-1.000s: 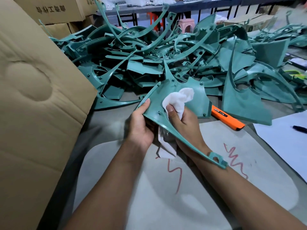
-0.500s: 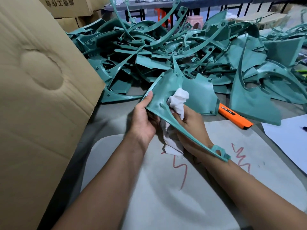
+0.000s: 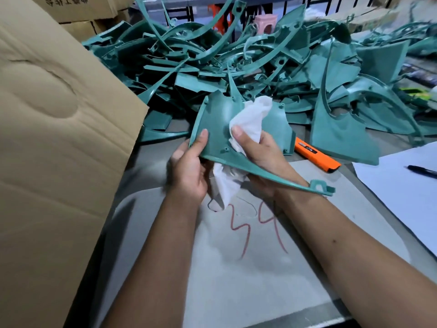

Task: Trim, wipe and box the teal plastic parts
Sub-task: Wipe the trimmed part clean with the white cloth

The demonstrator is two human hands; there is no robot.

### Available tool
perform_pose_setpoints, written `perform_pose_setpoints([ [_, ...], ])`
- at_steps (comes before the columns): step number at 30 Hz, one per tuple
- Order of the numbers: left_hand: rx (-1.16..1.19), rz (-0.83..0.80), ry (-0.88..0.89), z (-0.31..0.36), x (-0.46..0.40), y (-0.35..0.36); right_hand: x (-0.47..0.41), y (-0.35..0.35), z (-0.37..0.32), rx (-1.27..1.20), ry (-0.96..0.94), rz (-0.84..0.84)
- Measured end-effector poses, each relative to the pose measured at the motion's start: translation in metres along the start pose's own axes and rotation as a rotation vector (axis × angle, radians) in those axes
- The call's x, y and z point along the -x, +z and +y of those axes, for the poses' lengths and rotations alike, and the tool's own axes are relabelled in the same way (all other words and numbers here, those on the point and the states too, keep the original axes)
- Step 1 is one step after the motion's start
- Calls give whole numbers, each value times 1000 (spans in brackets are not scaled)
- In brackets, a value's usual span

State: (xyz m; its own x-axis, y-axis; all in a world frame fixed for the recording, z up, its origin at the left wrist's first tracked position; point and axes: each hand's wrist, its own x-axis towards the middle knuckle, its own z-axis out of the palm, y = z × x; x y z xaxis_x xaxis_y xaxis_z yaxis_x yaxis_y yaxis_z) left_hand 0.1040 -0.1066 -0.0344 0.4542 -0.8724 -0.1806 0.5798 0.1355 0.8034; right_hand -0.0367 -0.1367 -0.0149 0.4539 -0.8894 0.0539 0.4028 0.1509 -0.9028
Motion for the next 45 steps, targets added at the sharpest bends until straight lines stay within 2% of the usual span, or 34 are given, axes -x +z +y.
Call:
perform_pose_setpoints([
  [3, -130, -68, 32, 3, 2, 2, 1, -10, -8, 175, -73, -19],
  [6, -124, -38, -4, 9, 4, 6, 1, -15, -14, 402, -92, -37],
  [9, -32, 26, -75, 17, 0, 4, 3, -19, -17, 564, 75, -244],
  [12, -23, 19, -105, 27, -3, -3, 10, -26, -20, 434, 284, -457],
  [14, 3, -2, -105, 31, -7, -12, 13, -32, -22, 337, 346, -552],
  [17, 37, 6, -50, 38, -11, -20, 15, -42, -26, 335, 353, -667],
  [21, 7, -34, -26, 43, -10, -20, 15, -44, -32, 280, 373, -710],
  [24, 45, -43, -1, 45, -10, -20, 13, -40, -31, 326, 296, -741],
  [27, 218, -27, 42, 52, -12, -26, 7, -35, -27, 323, 191, -597],
  [29, 410, 10, 50, 56, -13, -30, 0, -35, -26, 131, 127, -345],
  [31, 471, 70, 89, 56, -13, -31, -5, -38, -28, -45, 42, -90],
  [32, 473, 100, 107, 56, -12, -29, -8, -39, -29, -108, 10, -27],
  [34, 481, 146, 114, 51, -12, -26, -10, -39, -27, -130, -34, -19],
  [37, 487, 211, 99, 49, -14, -22, -12, -34, -22, -160, -141, -125],
  [39, 472, 197, 83, 50, -14, -22, -11, -33, -25, -166, -214, -130],
  [41, 412, 155, 70, 51, -15, -25, -10, -35, -27, -152, -244, -47],
  [45, 279, 4, 84, 51, -15, -30, -10, -38, -32, -194, -203, 274],
])
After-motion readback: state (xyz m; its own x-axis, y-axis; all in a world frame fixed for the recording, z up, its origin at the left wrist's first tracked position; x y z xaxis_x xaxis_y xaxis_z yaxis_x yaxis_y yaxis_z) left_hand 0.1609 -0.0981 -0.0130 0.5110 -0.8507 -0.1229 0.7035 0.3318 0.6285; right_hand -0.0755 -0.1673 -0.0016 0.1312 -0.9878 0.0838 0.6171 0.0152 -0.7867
